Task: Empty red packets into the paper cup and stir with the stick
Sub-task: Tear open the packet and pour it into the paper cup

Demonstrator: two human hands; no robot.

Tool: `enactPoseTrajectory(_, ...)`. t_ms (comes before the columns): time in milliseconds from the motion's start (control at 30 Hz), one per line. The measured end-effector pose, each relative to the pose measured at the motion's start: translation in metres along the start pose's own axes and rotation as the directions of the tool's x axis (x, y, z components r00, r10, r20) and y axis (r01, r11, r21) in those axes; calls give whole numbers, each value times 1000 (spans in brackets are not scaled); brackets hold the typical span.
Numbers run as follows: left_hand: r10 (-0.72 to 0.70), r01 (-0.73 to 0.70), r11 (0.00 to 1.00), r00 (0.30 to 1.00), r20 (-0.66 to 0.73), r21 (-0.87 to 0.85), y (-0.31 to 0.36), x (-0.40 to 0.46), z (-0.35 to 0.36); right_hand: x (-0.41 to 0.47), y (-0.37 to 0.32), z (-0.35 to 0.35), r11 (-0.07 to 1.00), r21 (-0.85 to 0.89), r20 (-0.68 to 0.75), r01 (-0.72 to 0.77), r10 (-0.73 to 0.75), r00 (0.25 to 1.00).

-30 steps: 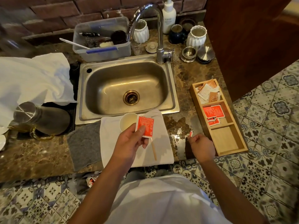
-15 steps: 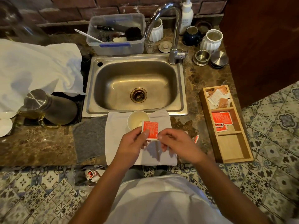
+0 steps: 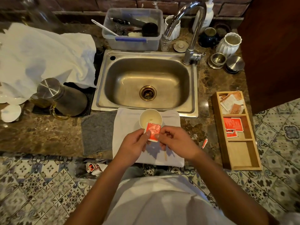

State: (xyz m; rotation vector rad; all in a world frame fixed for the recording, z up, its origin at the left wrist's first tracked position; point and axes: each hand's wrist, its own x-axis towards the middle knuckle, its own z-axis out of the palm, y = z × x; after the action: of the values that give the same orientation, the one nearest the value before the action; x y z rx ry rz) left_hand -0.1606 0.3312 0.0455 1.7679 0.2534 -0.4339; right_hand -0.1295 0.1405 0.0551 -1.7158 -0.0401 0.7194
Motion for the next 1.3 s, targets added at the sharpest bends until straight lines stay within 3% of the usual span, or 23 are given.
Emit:
enactPoseTrajectory(133, -26, 25, 999, 998, -57, -28, -5, 8, -4, 8, -1, 4, 999, 35, -47, -32, 33, 998)
enactPoseTrajectory(333, -127, 126, 989, 992, 3, -70, -10, 16, -10, 13, 3, 9, 996, 11, -61, -86, 87, 994)
enactPoseTrajectory(1300, -221, 214, 968, 974, -42, -131, -8, 19, -2, 17, 16, 11, 976, 78, -79, -204, 210, 975)
